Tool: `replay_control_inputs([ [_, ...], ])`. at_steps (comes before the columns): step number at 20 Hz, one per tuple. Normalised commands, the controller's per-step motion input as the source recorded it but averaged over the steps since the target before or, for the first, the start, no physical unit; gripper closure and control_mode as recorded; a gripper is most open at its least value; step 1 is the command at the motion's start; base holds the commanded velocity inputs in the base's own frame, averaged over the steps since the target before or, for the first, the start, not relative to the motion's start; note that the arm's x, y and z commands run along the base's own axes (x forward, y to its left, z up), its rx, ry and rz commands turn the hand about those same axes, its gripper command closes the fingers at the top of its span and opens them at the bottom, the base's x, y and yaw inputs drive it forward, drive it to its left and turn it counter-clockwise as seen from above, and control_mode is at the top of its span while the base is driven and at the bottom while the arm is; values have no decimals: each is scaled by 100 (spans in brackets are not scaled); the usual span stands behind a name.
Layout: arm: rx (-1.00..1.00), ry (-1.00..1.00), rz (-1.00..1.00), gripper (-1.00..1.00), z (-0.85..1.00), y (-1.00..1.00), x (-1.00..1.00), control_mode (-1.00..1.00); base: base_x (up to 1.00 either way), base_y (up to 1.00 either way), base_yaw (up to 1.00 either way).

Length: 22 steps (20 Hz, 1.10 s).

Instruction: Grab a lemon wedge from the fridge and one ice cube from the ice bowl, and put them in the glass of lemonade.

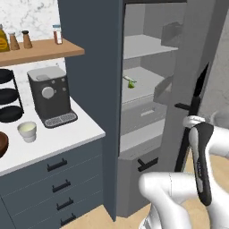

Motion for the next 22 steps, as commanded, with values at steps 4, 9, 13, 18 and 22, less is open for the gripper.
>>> replay_control_inputs([
  [4, 10, -3, -15, 100, 0, -100, -36, -100, 0, 0, 0],
  [9, 16, 1, -27, -100, 9, -100, -22, -100, 0, 0, 0],
  [13, 9, 2, -24, -100, 32, -59, -19, -100, 0, 0, 0],
  [18, 1, -8, -4, -100, 68, -2, -78, -100, 0, 0, 0],
  [22, -1, -17, 0, -100, 78, 19, -85, -100, 0, 0, 0],
])
